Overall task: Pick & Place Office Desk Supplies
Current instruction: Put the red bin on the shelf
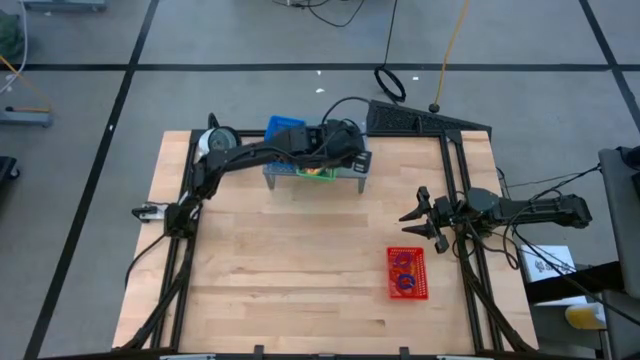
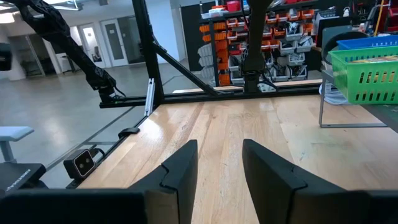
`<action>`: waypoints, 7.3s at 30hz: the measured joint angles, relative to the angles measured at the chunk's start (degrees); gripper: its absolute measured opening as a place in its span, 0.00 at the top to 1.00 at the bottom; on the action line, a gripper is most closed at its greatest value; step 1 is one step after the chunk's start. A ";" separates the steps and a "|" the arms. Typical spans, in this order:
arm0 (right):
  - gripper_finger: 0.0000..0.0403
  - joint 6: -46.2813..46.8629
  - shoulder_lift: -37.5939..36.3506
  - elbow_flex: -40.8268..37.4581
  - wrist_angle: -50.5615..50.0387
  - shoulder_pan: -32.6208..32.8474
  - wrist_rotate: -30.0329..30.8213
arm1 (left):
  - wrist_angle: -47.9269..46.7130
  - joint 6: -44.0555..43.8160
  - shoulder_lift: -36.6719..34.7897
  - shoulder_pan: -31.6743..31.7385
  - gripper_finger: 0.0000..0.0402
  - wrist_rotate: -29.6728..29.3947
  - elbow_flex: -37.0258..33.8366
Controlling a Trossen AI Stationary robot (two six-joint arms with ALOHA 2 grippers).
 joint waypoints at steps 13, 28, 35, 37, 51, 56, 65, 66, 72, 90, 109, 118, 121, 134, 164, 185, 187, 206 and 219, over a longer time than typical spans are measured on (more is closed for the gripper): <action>0.71 0.00 0.00 0.00 0.00 0.00 0.00 | 11.57 15.56 0.00 -3.73 0.80 14.57 0.00; 0.71 0.00 0.02 0.00 0.04 0.00 0.00 | 6.71 42.11 -7.91 -7.45 0.80 23.13 -1.13; 0.71 0.00 0.02 0.01 0.07 0.00 0.00 | 34.32 51.01 -24.74 -8.77 0.80 30.79 -31.01; 0.71 0.00 0.01 0.00 0.13 0.00 0.00 | 47.69 51.00 -30.36 -9.20 0.80 33.18 -42.95; 0.71 0.00 0.02 0.00 0.07 0.00 0.00 | 91.61 51.84 -59.07 -9.63 0.80 33.97 -94.96; 0.71 0.00 0.02 0.00 0.04 0.00 0.00 | 92.49 51.91 -68.21 -9.56 0.80 31.34 -105.33; 0.71 0.00 0.02 0.01 0.04 0.00 0.01 | 93.96 52.49 -86.17 -7.74 0.80 30.58 -119.30; 0.71 0.00 0.02 0.00 0.04 0.00 0.00 | 93.96 52.50 -88.04 -7.50 0.80 30.57 -120.34; 0.71 0.00 0.02 0.00 0.04 0.00 0.00 | 91.46 52.49 -98.13 -6.54 0.80 30.58 -125.56; 0.71 0.00 0.02 0.02 0.04 0.00 0.00 | 68.43 50.86 -123.35 -6.35 0.80 27.40 -131.89; 0.71 0.00 0.02 0.00 0.03 0.00 0.01 | 68.43 46.66 -123.34 -6.35 0.80 27.46 -134.14; 0.71 0.00 0.01 0.02 0.03 0.00 0.00 | 68.41 46.72 -123.34 -6.35 0.80 27.46 -134.14; 0.71 0.00 0.00 0.02 0.02 0.00 0.00 | 68.41 46.74 -123.34 -6.35 0.80 27.46 -134.13; 0.71 0.00 0.02 0.02 0.24 0.00 0.00 | 68.38 46.79 -123.34 -6.35 0.80 27.46 -134.05; 0.71 -0.07 13.52 13.33 -4.78 0.02 27.88 | 68.34 46.77 -123.34 -6.35 0.80 27.46 -134.05; 0.71 50.68 46.63 51.22 -69.28 6.52 52.65 | 68.34 46.77 -123.33 -6.35 0.80 27.47 -134.05; 0.71 56.48 51.20 55.32 -75.67 6.74 52.61 | 68.34 46.77 -123.32 -6.36 0.80 27.46 -134.05; 0.71 95.93 65.22 63.63 -94.99 23.40 23.77 | 68.36 46.77 -123.32 -6.36 0.80 27.46 -134.05; 0.71 100.94 65.74 63.63 -87.42 38.54 22.36 | 68.36 46.77 -123.33 -6.37 0.80 27.46 -134.05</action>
